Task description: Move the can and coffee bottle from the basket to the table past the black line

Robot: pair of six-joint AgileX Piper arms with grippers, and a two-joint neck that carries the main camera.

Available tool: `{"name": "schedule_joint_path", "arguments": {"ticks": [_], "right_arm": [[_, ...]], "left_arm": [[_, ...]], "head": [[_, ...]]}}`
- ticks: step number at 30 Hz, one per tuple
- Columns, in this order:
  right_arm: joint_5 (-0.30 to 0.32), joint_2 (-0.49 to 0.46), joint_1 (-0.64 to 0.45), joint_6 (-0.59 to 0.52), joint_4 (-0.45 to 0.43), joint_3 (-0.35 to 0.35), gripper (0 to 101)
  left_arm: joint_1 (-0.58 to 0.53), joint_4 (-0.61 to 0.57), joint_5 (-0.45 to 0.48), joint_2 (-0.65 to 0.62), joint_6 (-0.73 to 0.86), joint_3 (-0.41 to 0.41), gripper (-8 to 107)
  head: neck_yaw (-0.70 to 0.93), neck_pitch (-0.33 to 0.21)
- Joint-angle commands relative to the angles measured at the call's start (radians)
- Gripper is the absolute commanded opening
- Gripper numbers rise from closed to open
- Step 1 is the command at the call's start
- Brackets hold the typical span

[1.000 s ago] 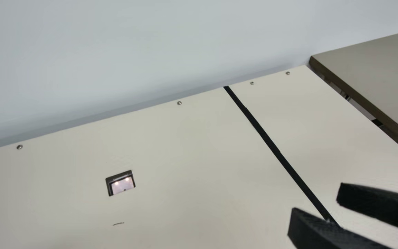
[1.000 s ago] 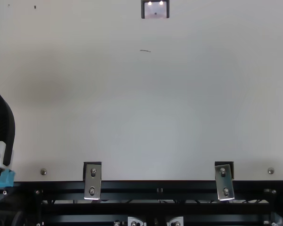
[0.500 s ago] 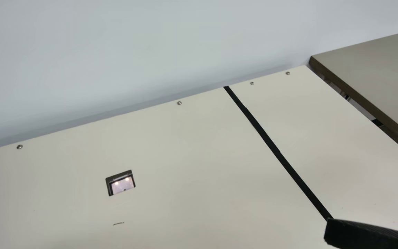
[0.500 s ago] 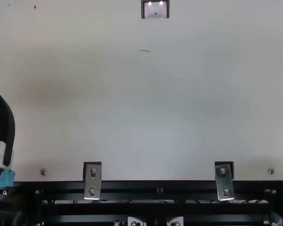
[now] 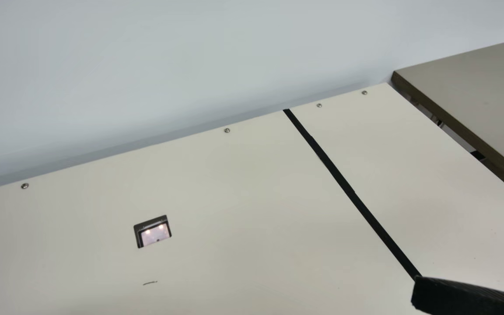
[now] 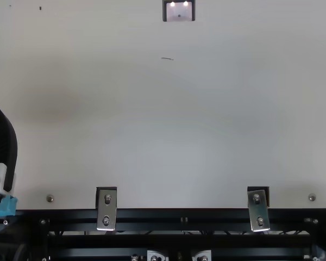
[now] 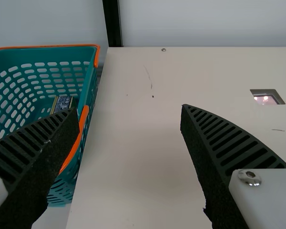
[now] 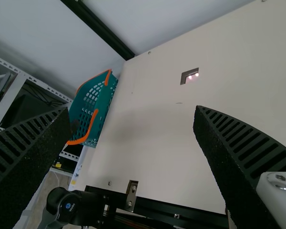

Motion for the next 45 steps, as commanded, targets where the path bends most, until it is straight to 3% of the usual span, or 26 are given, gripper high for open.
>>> {"name": "schedule_joint_path", "arguments": {"ticks": [1, 15, 30, 45], "right_arm": [[0.0, 0.0, 0.0, 0.0, 0.0, 0.0, 101], [0.0, 0.0, 0.0, 0.0, 0.0, 0.0, 101], [0.0, 0.0, 0.0, 0.0, 0.0, 0.0, 101], [0.0, 0.0, 0.0, 0.0, 0.0, 0.0, 101]], "left_arm": [[0.0, 0.0, 0.0, 0.0, 0.0, 0.0, 90], [0.0, 0.0, 0.0, 0.0, 0.0, 0.0, 90], [0.0, 0.0, 0.0, 0.0, 0.0, 0.0, 90], [0.0, 0.0, 0.0, 0.0, 0.0, 0.0, 90]], "head": [[0.015, -0.026], [0.265, -0.007], [0.68, -0.073], [1.027, -0.083]]}}
